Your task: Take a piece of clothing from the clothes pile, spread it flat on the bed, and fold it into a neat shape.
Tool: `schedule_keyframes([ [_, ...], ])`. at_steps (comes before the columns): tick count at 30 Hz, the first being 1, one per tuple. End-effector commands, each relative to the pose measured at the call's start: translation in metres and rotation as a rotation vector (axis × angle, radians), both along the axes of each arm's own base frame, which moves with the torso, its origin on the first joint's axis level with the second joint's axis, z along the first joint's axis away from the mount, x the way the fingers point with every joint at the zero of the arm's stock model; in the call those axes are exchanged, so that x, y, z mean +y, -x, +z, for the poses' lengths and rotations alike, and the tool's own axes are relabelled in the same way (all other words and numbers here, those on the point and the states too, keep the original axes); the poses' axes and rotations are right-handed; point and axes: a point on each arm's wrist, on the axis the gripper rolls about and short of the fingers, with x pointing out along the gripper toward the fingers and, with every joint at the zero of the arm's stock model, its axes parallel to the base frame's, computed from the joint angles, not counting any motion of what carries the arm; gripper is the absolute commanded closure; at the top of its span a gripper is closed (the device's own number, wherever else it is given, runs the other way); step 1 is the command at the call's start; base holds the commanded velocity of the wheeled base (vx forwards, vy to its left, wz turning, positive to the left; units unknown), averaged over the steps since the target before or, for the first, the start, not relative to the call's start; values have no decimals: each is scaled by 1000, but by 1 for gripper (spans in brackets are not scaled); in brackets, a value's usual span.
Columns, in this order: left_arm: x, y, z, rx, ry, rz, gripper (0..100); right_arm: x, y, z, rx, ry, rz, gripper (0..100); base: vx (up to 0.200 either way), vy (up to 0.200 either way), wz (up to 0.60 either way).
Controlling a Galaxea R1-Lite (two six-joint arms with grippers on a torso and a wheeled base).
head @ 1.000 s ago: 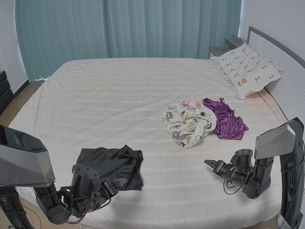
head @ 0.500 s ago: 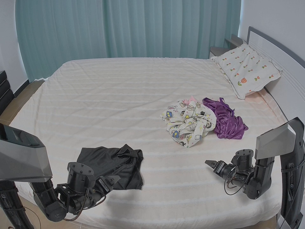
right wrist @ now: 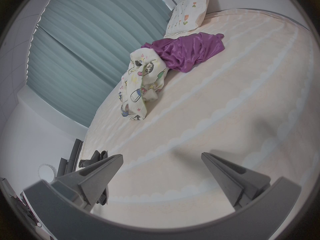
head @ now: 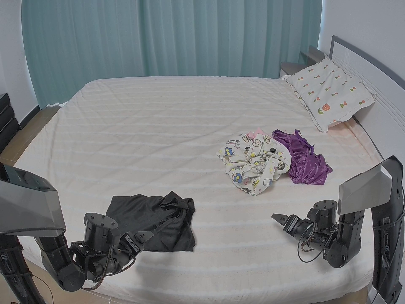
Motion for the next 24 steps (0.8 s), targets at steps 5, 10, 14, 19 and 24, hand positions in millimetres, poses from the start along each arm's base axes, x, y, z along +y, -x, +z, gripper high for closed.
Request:
schedule_keyframes([
  [5,11,-8,1,0,24,44,0,10,6,0,-11,18,11,0,0,200,0],
  [10,20,-11,5,-7,52,54,0,15,10,3,-13,23,27,0,0,200,0],
  [14,25,-14,14,-46,72,68,0,19,11,6,-30,40,51,0,0,200,0],
  [19,26,-13,19,-59,65,57,0,34,17,16,-64,46,97,0,0,200,0],
  [24,32,-3,12,-9,68,61,0,57,17,16,-107,125,178,0,0,200,0],
])
